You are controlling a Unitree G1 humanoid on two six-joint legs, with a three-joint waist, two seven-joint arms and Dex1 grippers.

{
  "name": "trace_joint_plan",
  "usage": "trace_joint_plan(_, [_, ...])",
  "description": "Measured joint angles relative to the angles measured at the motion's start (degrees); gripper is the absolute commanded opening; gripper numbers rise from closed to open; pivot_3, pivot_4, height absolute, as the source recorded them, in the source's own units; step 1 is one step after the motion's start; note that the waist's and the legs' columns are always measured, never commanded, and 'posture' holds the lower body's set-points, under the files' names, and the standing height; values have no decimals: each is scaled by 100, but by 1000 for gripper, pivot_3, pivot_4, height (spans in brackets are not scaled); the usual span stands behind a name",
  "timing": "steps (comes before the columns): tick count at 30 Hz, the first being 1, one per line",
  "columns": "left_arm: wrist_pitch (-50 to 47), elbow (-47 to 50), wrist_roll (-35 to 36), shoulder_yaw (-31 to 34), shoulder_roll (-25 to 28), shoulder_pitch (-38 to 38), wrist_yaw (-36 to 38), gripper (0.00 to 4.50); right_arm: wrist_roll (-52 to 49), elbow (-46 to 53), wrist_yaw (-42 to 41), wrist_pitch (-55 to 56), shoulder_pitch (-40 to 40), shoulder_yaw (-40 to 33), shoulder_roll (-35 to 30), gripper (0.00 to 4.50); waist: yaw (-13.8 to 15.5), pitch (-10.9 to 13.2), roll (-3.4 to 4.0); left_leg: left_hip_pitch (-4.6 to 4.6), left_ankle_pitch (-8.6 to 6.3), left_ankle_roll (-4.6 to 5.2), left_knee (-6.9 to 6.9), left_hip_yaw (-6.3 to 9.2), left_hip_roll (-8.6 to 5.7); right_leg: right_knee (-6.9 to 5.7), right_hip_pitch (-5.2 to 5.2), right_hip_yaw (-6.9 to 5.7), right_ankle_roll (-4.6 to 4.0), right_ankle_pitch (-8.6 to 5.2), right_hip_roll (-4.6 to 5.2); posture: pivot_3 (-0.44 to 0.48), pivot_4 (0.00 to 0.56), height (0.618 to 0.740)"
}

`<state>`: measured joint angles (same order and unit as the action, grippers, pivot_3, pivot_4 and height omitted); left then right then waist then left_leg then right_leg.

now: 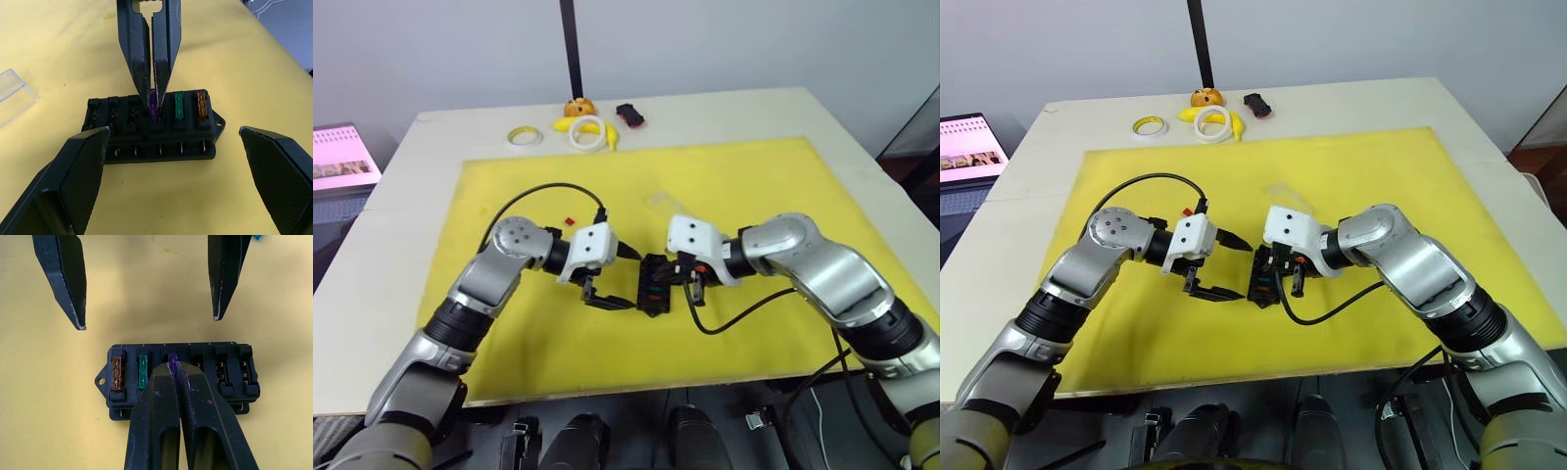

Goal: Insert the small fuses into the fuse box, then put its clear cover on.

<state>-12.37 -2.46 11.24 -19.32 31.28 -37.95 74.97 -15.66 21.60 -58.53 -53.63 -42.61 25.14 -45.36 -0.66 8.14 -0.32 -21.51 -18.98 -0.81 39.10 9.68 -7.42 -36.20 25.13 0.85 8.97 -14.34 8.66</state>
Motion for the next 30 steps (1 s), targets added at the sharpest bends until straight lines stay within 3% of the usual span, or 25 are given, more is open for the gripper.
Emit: trace_joint_plan(30, [63, 4, -86, -15, -219, 188, -241, 4500, 187, -36, -315, -404, -507, 398, -41, 24, 5, 0, 0, 0, 0, 0, 1, 0, 0, 0, -1, 0, 0, 0, 1, 0, 150, 740])
